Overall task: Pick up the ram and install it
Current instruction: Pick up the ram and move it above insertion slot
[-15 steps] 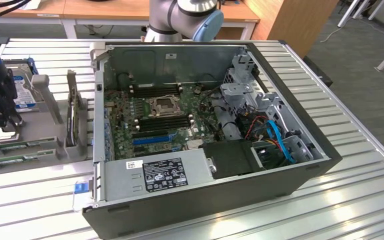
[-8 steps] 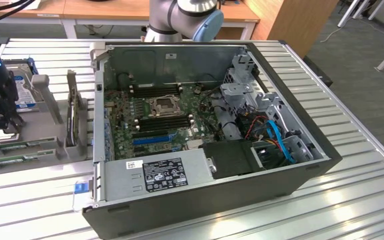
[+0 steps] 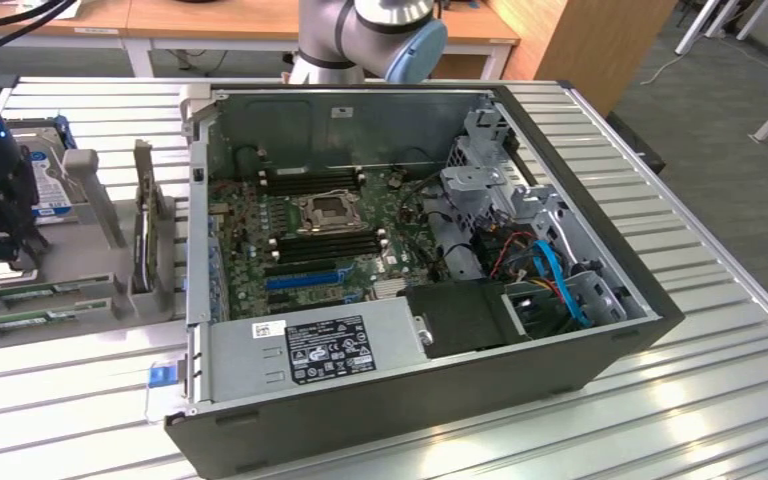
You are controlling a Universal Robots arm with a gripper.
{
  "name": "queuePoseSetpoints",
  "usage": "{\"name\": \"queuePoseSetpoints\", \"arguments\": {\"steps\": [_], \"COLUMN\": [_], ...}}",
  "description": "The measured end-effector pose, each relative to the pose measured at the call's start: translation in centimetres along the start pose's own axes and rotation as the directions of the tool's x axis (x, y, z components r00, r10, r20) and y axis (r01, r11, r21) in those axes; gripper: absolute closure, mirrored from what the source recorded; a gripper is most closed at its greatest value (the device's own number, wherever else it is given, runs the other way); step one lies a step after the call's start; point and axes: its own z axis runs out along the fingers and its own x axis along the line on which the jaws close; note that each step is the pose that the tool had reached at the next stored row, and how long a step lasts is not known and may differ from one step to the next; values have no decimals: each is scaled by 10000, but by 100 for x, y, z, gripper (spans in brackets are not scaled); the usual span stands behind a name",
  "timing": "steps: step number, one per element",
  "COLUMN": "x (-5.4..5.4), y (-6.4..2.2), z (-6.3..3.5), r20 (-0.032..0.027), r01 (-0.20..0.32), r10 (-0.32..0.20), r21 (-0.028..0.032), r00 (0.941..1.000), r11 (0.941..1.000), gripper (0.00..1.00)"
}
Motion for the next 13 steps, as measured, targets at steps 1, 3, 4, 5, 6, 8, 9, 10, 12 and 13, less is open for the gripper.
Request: {"name": "queuePoseSetpoints", "arguments": {"steps": [1, 3, 4, 5, 6, 8, 9, 10, 12, 13], "x": [0, 0, 1, 1, 1, 1, 1, 1, 2, 2], "y": [0, 0, -1, -1, -1, -1, -1, -2, -2, -2], "z": [6, 17, 23, 28, 34, 45, 50, 55, 71, 76], "r20": [0, 0, 0, -1, 0, -1, 0, 0, -1, -1], "r01": [0, 0, 0, 0, 0, 0, 0, 1, 0, 0], "r10": [0, 0, 0, 0, 0, 0, 0, -1, 0, 0], "r21": [0, 0, 0, 0, 0, 0, 0, -1, -1, -1], "r00": [10000, 10000, 10000, 10000, 10000, 10000, 10000, 10000, 10000, 10000], "r11": [10000, 10000, 10000, 10000, 10000, 10000, 10000, 10000, 10000, 10000], "gripper": [70, 70, 70, 70, 70, 70, 70, 70, 70, 70]}}
